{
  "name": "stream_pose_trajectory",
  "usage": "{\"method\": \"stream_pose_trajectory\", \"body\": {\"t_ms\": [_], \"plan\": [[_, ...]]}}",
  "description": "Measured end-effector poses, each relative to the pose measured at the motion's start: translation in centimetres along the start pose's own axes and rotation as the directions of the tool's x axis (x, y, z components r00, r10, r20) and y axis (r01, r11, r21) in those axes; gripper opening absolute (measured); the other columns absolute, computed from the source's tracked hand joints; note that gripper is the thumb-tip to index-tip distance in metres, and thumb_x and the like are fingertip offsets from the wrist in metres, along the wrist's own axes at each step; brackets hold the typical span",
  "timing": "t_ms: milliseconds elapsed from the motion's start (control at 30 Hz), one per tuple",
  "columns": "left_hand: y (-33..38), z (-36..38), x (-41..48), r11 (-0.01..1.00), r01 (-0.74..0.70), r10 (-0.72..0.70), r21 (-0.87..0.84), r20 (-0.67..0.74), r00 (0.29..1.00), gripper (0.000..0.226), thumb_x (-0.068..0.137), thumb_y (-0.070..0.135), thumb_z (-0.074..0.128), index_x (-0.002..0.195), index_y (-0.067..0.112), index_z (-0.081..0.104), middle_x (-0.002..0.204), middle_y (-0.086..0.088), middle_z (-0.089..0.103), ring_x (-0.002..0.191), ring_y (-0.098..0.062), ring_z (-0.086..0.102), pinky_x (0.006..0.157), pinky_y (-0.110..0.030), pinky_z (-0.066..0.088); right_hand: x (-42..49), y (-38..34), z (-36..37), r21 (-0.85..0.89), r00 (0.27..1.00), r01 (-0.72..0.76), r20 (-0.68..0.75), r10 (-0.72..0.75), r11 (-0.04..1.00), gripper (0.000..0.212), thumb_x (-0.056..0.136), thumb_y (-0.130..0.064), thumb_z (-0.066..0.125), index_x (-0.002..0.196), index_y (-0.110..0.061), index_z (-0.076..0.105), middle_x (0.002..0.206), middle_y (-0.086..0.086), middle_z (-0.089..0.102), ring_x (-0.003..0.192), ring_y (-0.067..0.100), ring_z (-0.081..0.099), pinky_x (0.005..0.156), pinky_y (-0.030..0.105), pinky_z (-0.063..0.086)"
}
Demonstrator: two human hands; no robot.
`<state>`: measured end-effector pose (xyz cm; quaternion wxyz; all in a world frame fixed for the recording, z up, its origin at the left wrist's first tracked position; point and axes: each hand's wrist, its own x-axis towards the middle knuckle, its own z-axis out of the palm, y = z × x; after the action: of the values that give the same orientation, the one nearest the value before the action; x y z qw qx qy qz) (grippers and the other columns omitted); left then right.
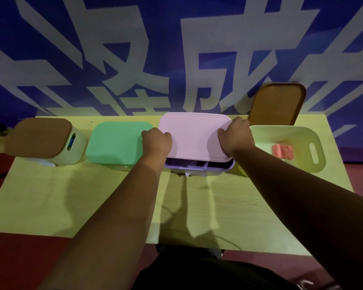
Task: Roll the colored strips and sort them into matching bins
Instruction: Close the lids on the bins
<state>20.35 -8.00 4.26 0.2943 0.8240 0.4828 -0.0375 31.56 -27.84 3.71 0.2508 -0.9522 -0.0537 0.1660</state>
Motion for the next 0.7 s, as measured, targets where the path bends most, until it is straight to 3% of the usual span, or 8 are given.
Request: {"method": "stream_pose_trajectory", "body": {"t_ms": [100,267,567,700], "plan": [[-0.4,0.8,-0.8,0.984,-0.036,0.035,0.172,0.006,0.999,0.046,0.114,0.032,0.046,0.129,-0.005,0.068,0.135,-0.025,0.06,0.133,-0.038,0.053,0.107,-0.043,0.045,-0.5,0.2,0.4,-0.02,1.0,-0.01,-0.016,0.01,1.0,0.051,0.104,-0.038,0.062,0.141,-0.006,0.051,0.141,0.016,0.053,0.122,0.035,0.059,0.101,0.042,0.053],[-1.4,2.0,-1.4,0.961,-0.053,0.059,0.273,-0.014,0.998,0.041,0.112,0.032,0.051,0.134,0.0,0.065,0.138,-0.023,0.057,0.134,-0.036,0.051,0.112,-0.042,0.044,-1.3,0.2,0.7,-0.123,1.0,0.007,-0.006,-0.008,0.992,0.057,0.103,-0.042,0.064,0.146,-0.009,0.047,0.146,0.015,0.052,0.128,0.035,0.056,0.106,0.044,0.052],[-2.1,2.8,-2.2,0.963,-0.083,0.084,0.256,0.007,0.996,0.036,0.11,0.029,0.057,0.133,0.002,0.063,0.137,-0.019,0.054,0.127,-0.036,0.057,0.101,-0.041,0.051,-2.0,0.5,0.6,-0.148,1.0,0.005,0.022,-0.002,0.989,0.067,0.102,-0.046,0.068,0.15,-0.008,0.042,0.151,0.017,0.046,0.132,0.037,0.055,0.107,0.046,0.053],[-2.0,2.8,-2.4,0.978,-0.071,0.064,0.199,0.042,0.997,0.062,0.097,0.05,0.077,0.135,0.004,0.06,0.14,-0.019,0.05,0.122,-0.036,0.061,0.099,-0.042,0.052,-2.2,0.7,0.7,-0.235,0.998,0.036,0.053,-0.024,0.971,0.088,0.096,-0.066,0.066,0.155,-0.006,0.041,0.157,0.019,0.043,0.138,0.04,0.052,0.113,0.05,0.05]]}}
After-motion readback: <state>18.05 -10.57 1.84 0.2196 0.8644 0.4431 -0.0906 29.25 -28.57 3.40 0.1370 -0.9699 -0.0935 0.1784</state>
